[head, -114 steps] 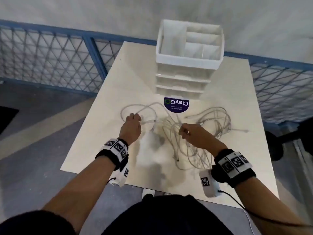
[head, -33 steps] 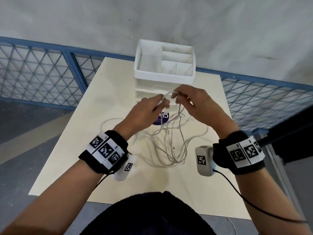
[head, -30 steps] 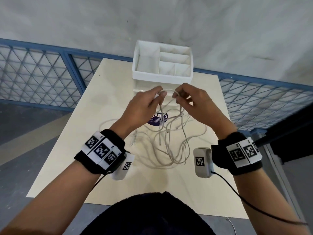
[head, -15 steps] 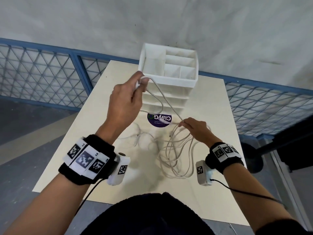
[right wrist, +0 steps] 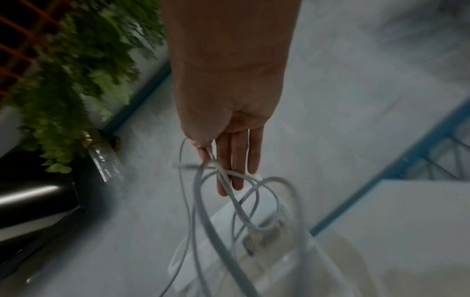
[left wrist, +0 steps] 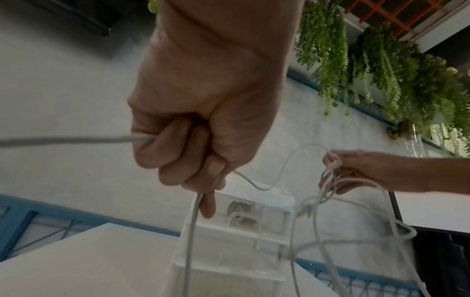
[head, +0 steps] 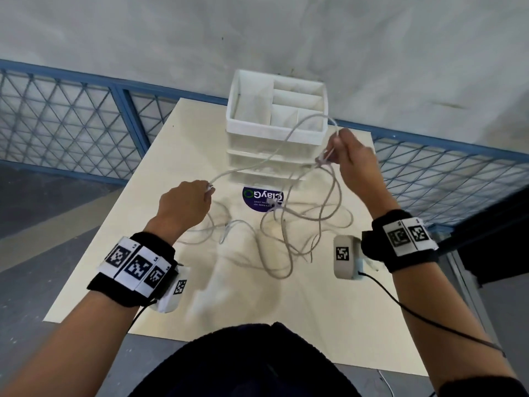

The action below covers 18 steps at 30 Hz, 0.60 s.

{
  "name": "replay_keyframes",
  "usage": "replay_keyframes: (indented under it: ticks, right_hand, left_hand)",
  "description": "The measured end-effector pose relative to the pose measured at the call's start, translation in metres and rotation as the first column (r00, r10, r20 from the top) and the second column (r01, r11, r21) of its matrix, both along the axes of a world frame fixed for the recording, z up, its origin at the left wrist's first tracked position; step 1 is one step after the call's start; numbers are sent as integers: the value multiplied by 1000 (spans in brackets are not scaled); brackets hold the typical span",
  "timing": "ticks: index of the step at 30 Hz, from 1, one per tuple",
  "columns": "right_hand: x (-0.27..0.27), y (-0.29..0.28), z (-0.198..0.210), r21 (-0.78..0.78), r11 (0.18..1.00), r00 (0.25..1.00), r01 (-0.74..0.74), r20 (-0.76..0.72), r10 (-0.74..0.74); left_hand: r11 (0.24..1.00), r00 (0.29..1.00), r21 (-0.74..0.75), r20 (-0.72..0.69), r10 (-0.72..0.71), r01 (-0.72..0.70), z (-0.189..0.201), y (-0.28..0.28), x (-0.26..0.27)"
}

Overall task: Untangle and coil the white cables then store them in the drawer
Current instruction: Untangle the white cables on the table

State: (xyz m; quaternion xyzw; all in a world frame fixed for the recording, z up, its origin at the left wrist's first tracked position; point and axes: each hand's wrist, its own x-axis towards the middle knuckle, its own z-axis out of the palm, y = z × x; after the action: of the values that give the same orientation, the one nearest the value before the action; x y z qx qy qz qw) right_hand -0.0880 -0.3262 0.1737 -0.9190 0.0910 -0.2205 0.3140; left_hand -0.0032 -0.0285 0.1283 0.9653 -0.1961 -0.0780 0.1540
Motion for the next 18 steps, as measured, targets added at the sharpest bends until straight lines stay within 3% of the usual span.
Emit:
replay_keyframes:
  ticks: [4,6,9,13,18]
  right_hand:
    - [-1,-4,28,-226,974,995,21,-94,-43]
    - [-4,-2,34,-288,956,978,-61,-207,0]
    - [-8,14,31,-285,915,931,-286,-307,195]
    - [-11,48,17,-31,897,857,-440,-313,410]
    - [-18,63,4,165,895,828,-414,-341,446]
  left_hand:
    - [1000,999,-18,-32,-16,15,0,-3,-6]
    - [985,998,-162,16,-58,60,8,-10,-13]
    - [894,976,-393,116,-183,214,31,-28,-28]
    - [826,926,-440,35,-375,352,46,-56,-40]
    - [793,925,-520,-17,-379,316,41,-64,-40]
